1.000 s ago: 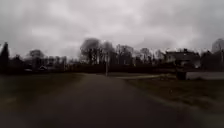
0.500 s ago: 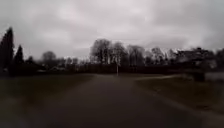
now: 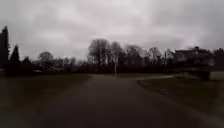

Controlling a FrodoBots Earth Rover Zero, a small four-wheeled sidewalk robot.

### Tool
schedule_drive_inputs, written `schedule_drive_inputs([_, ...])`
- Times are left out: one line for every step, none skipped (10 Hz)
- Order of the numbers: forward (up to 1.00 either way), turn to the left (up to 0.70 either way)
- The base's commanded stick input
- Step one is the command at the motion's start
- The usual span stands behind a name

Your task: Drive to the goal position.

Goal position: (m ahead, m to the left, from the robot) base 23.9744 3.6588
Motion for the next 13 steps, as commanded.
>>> schedule_drive_inputs([1.0, 0.0])
schedule_drive_inputs([1.0, 0.0])
schedule_drive_inputs([1.0, 0.0])
schedule_drive_inputs([1.0, 0.21])
schedule_drive_inputs([1.0, 0.4])
schedule_drive_inputs([1.0, 0.4])
schedule_drive_inputs([1.0, 0.4])
schedule_drive_inputs([1.0, 0.4])
schedule_drive_inputs([1.0, 0.4])
schedule_drive_inputs([1.0, 0.39])
schedule_drive_inputs([1.0, 0.25])
schedule_drive_inputs([1.0, 0.14])
schedule_drive_inputs([1.0, 0.03])
